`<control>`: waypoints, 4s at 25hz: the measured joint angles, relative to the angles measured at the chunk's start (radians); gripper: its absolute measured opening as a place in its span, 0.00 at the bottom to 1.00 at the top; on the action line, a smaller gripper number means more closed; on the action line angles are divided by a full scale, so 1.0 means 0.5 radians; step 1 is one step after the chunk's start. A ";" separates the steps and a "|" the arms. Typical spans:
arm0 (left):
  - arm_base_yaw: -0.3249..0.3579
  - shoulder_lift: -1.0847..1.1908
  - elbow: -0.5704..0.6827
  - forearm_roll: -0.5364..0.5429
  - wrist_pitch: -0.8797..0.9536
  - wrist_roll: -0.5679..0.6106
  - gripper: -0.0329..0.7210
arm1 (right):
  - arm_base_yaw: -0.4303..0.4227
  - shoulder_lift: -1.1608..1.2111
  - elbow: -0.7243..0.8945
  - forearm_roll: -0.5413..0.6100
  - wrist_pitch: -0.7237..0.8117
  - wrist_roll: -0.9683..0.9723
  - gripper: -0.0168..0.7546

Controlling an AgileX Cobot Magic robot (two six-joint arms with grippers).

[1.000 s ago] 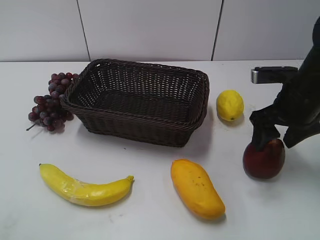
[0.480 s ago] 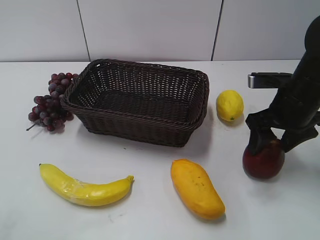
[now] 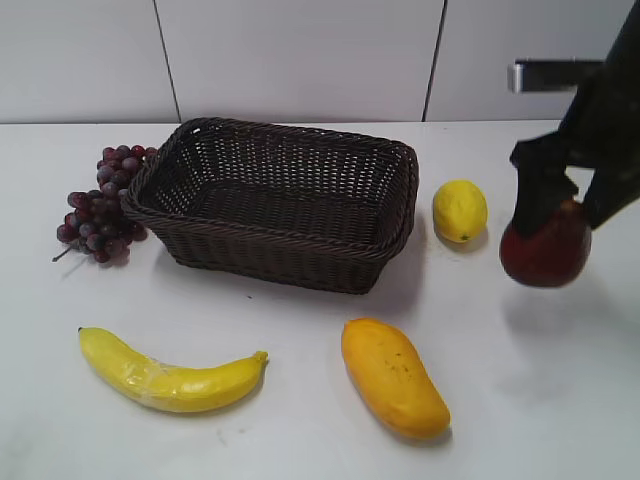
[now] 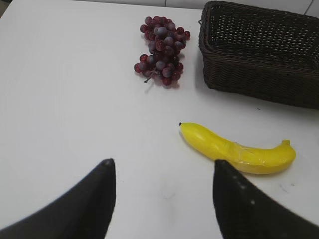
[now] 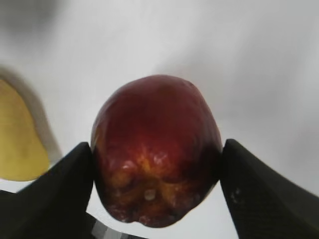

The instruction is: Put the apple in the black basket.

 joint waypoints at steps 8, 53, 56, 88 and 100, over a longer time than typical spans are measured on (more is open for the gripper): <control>0.000 0.000 0.000 0.000 0.000 0.000 0.66 | 0.208 -0.002 -0.638 -0.109 0.046 0.106 0.75; 0.000 0.000 0.000 0.000 0.000 0.000 0.66 | 0.775 1.244 -1.658 -0.016 -0.022 0.166 0.86; 0.000 0.000 0.000 0.000 0.000 0.000 0.66 | 0.775 1.244 -1.786 -0.016 0.056 0.163 0.84; 0.000 0.000 0.000 0.000 0.000 0.000 0.66 | -0.337 0.066 -0.807 -0.165 0.064 0.084 0.79; 0.000 0.000 0.000 0.000 0.000 0.000 0.66 | -0.337 -0.788 0.382 -0.207 0.013 0.062 0.79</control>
